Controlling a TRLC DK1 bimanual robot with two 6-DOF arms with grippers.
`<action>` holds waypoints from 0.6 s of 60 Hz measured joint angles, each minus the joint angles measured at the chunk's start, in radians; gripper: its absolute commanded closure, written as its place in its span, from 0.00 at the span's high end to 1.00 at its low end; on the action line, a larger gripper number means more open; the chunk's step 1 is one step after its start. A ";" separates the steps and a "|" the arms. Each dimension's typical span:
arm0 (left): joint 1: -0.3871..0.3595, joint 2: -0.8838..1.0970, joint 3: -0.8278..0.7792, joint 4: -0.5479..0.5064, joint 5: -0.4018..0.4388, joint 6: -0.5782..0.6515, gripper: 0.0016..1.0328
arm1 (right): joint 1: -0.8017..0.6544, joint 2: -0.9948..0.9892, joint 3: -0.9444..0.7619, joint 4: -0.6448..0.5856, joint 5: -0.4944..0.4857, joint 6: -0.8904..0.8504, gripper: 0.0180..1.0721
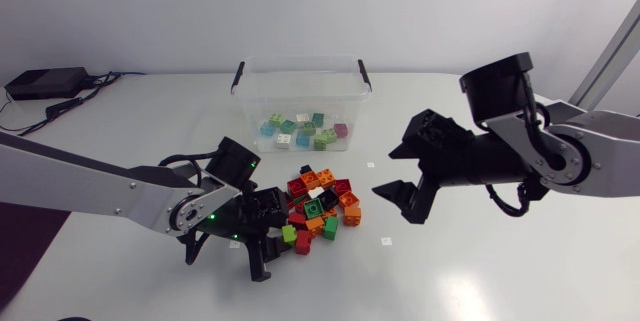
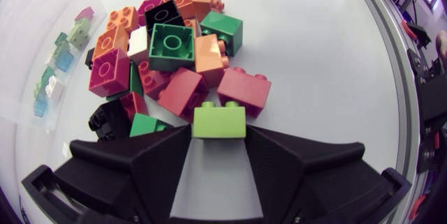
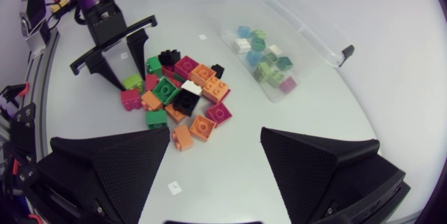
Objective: Place the duplo bricks in the container
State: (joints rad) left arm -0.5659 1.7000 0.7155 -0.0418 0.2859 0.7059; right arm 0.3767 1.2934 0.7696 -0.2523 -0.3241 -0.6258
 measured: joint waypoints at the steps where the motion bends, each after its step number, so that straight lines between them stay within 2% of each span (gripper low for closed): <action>1: 0.000 0.000 0.000 0.000 0.000 0.000 0.33 | 0.003 0.005 -0.002 -0.003 -0.005 -0.006 0.89; 19: -0.013 -0.012 -0.002 0.003 0.005 0.000 0.31 | 0.061 0.107 -0.040 -0.029 -0.021 -0.087 0.89; 36: 0.001 -0.130 -0.044 -0.034 0.020 0.005 0.31 | 0.067 0.229 -0.045 -0.025 -0.040 -0.154 0.89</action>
State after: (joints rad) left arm -0.5648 1.5700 0.6716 -0.0753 0.3058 0.7109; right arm 0.4435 1.5223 0.7246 -0.2771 -0.3637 -0.7799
